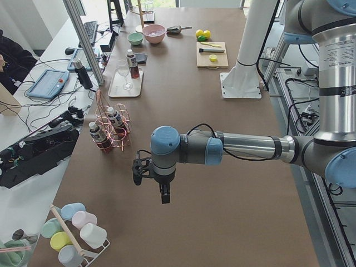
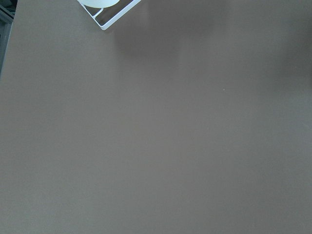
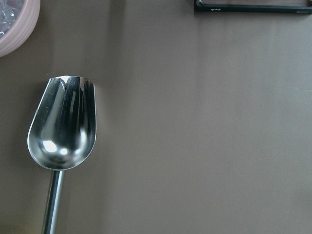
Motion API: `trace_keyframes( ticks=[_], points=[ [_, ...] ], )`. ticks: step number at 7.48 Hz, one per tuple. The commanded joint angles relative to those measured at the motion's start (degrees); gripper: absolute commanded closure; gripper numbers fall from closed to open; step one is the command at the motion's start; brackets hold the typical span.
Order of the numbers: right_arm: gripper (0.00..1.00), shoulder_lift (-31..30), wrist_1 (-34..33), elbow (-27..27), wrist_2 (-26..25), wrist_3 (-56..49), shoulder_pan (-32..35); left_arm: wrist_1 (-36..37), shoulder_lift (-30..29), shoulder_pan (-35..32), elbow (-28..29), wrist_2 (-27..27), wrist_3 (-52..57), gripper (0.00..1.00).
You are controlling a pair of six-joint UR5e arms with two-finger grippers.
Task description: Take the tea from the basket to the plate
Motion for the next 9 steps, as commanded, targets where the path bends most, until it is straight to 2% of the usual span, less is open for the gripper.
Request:
trace_keyframes(
  ticks=[1, 9],
  points=[
    [0.0, 0.0, 0.0, 0.1, 0.1, 0.4, 0.0, 0.0, 0.0, 0.0, 0.2, 0.1, 0.0, 0.03],
    [0.0, 0.1, 0.1, 0.1, 0.1, 2.9, -0.1, -0.2, 0.0, 0.0, 0.5, 0.1, 0.0, 0.03]
  ],
)
